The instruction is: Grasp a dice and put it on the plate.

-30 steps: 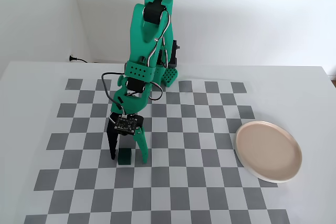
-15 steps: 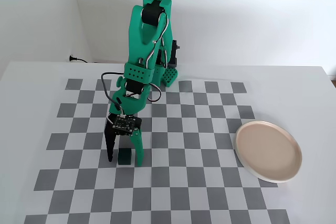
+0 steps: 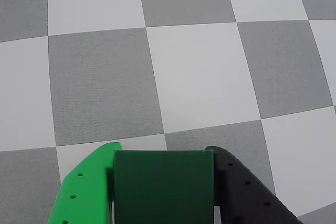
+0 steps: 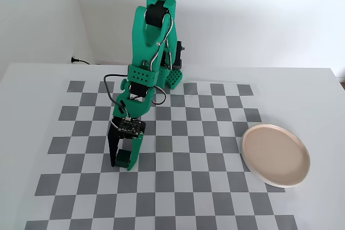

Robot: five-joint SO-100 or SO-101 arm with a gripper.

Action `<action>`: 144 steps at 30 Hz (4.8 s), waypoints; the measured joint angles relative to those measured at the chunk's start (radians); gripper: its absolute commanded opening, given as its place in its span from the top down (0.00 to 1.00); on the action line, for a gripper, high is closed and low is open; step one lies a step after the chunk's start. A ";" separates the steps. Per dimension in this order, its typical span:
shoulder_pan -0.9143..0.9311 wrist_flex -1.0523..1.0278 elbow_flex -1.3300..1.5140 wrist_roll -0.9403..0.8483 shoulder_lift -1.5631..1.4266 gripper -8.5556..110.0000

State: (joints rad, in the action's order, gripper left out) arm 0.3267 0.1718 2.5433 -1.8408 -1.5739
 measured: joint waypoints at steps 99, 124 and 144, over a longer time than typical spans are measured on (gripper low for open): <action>-1.201 -0.520 -0.715 0.345 0.124 0.71; -1.011 -1.203 -0.578 0.520 -0.784 0.96; -0.618 -1.111 0.270 0.927 -1.729 0.96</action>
State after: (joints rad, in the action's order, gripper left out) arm -0.2915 -0.9388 2.8133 -0.9143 -3.3027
